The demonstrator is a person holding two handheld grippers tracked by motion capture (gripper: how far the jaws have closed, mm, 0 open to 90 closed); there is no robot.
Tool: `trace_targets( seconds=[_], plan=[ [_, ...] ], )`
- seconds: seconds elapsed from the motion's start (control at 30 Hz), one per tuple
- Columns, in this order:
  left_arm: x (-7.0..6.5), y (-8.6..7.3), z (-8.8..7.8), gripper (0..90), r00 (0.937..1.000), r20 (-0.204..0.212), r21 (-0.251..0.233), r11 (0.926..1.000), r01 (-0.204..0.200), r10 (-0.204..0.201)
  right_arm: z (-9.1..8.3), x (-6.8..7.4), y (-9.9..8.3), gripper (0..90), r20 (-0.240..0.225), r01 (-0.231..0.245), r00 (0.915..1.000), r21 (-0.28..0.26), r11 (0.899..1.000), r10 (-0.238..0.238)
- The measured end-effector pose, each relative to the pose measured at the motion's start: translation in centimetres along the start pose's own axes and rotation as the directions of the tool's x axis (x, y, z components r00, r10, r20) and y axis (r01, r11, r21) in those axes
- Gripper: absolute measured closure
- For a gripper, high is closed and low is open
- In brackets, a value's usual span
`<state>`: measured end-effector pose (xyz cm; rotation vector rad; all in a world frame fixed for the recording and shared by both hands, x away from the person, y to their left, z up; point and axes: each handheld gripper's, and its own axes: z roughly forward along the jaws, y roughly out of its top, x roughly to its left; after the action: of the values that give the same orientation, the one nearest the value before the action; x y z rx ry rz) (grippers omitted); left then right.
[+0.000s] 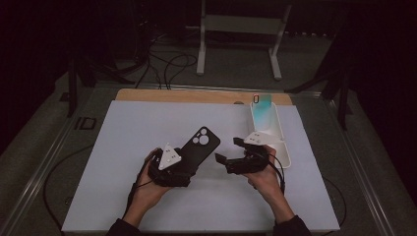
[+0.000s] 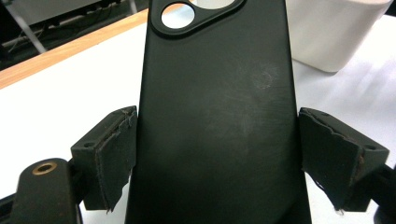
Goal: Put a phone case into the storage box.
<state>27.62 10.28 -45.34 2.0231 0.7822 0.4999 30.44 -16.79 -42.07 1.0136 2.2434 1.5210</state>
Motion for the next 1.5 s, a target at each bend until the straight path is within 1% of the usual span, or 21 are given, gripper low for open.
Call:
trace_targets(
  seconds=[0.1, 0.3, 0.4, 0.43, 0.57, 0.63, 0.77, 0.87, 0.93, 0.97, 1.0, 1.03, 1.07, 1.1, 1.13, 1.17, 1.2, 1.27, 1.3, 1.43, 1.5],
  plan=[
    [-0.4, 0.3, -0.2, 15.8, 0.9999, 0.011, -0.018, 0.9998, -0.006, 0.006, 0.6, 0.4, 0.3, 10.2, -0.021, -0.009, 0.9997, 0.008, 1.0, 0.009],
    [-1.2, 0.9, -0.2, 15.7, 0.9995, 0.022, -0.05, 0.9985, -0.02, 0.021, 1.4, 0.9, 0.7, 16.5, -0.065, -0.034, 0.9972, 0.033, 0.999, 0.036],
    [-1.4, 1.0, -0.2, 15.7, 0.9994, 0.021, -0.061, 0.9978, -0.026, 0.028, 1.6, 1.1, 0.8, 24.9, -0.082, -0.046, 0.9954, 0.045, 0.998, 0.05],
    [-1.6, 1.0, -0.2, 15.7, 0.9992, 0.03, -0.073, 0.9971, -0.022, 0.025, 1.7, 1.2, 0.8, 27.9, -0.087, -0.053, 0.9945, 0.046, 0.998, 0.057],
    [-1.8, 1.0, -0.1, 15.7, 0.9991, 0.04, -0.076, 0.997, -0.014, 0.017, 1.8, 1.2, 0.9, 43.3, -0.117, -0.083, 0.9891, 0.059, 0.995, 0.09],
    [-1.9, 1.0, 0.0, 15.7, 0.999, 0.04, -0.071, 0.9973, -0.015, 0.018, 1.9, 1.2, 0.8, 48.8, -0.131, -0.082, 0.9871, 0.072, 0.994, 0.091],
    [-2.3, 0.9, 0.4, 15.8, 0.9989, 0.041, -0.056, 0.9982, -0.022, 0.025, 2.1, 1.6, 0.9, 58.8, -0.148, -0.088, 0.9841, 0.07, 0.994, 0.097],
    [-2.6, 0.9, 0.7, 15.9, 0.9983, 0.048, -0.042, 0.9987, -0.03, 0.032, 2.4, 1.9, 0.9, 69.8, -0.164, -0.086, 0.9817, 0.069, 0.994, 0.096],
    [-2.6, 0.8, 0.8, 15.8, 0.9981, 0.053, -0.038, 0.9988, -0.03, 0.032, 2.4, 2.1, 1.0, 78.3, -0.183, -0.089, 0.978, 0.068, 0.994, 0.1],
    [-2.7, 0.8, 0.8, 15.8, 0.9981, 0.051, -0.037, 0.9988, -0.032, 0.034, 2.4, 2.1, 1.0, 80.7, -0.193, -0.091, 0.9758, 0.065, 0.994, 0.102],
    [-2.7, 0.8, 0.9, 15.5, 0.9981, 0.046, -0.032, 0.9986, -0.041, 0.043, 2.4, 2.2, 1.0, 82.0, -0.197, -0.094, 0.9747, 0.068, 0.993, 0.106],
    [-2.7, 0.9, 1.0, 14.9, 0.9978, 0.051, -0.018, 0.999, -0.042, 0.042, 2.5, 2.3, 1.0, 83.3, -0.203, -0.095, 0.9732, 0.07, 0.993, 0.108],
    [-2.7, 0.8, 1.0, 14.7, 0.9982, 0.046, -0.014, 0.9992, -0.038, 0.039, 2.5, 2.4, 0.9, 85.5, -0.208, -0.091, 0.9726, 0.073, 0.993, 0.104],
    [-2.6, 0.7, 1.0, 18.3, 0.9985, 0.045, -0.022, 0.9994, -0.029, 0.03, 2.6, 2.7, 0.9, 85.8, -0.188, -0.068, 0.9787, 0.073, 0.995, 0.081],
    [-2.5, 0.7, 1.1, 18.0, 0.9982, 0.055, -0.015, 0.9997, -0.021, 0.022, 2.6, 2.8, 0.9, 85.9, -0.17, -0.041, 0.9841, 0.075, 0.996, 0.053],
    [-2.5, 0.7, 1.1, 14.9, 0.9983, 0.055, -0.01, 0.9998, -0.02, 0.02, 2.6, 2.8, 0.9, 86.0, -0.179, -0.047, 0.982, 0.076, 0.996, 0.06],
    [-2.6, 0.7, 1.1, 14.9, 0.9986, 0.047, -0.01, 0.9997, -0.023, 0.024, 2.7, 2.8, 0.9, 86.0, -0.183, -0.044, 0.9815, 0.076, 0.996, 0.057],
    [-2.5, 0.8, 1.1, 14.9, 0.998, 0.061, -0.01, 0.9998, -0.016, 0.017, 2.7, 2.9, 0.9, 86.1, -0.177, -0.039, 0.9828, 0.075, 0.996, 0.051],
    [-2.5, 0.8, 1.1, 14.7, 0.9982, 0.057, -0.011, 0.9998, -0.017, 0.017, 2.8, 2.9, 0.9, 86.1, -0.177, -0.033, 0.9832, 0.075, 0.997, 0.046],
    [-1.8, 0.8, 0.7, 13.8, 0.9966, 0.081, -0.014, 0.9998, 0.016, -0.015, 2.7, 2.8, 0.9, 86.1, -0.171, -0.033, 0.9843, 0.077, 0.997, 0.045],
    [-1.3, 0.8, 0.5, 13.3, 0.9944, 0.098, -0.015, 0.999, 0.042, -0.04, 2.6, 2.6, 1.0, 86.1, -0.166, -0.024, 0.9855, 0.072, 0.997, 0.036]
  ],
)
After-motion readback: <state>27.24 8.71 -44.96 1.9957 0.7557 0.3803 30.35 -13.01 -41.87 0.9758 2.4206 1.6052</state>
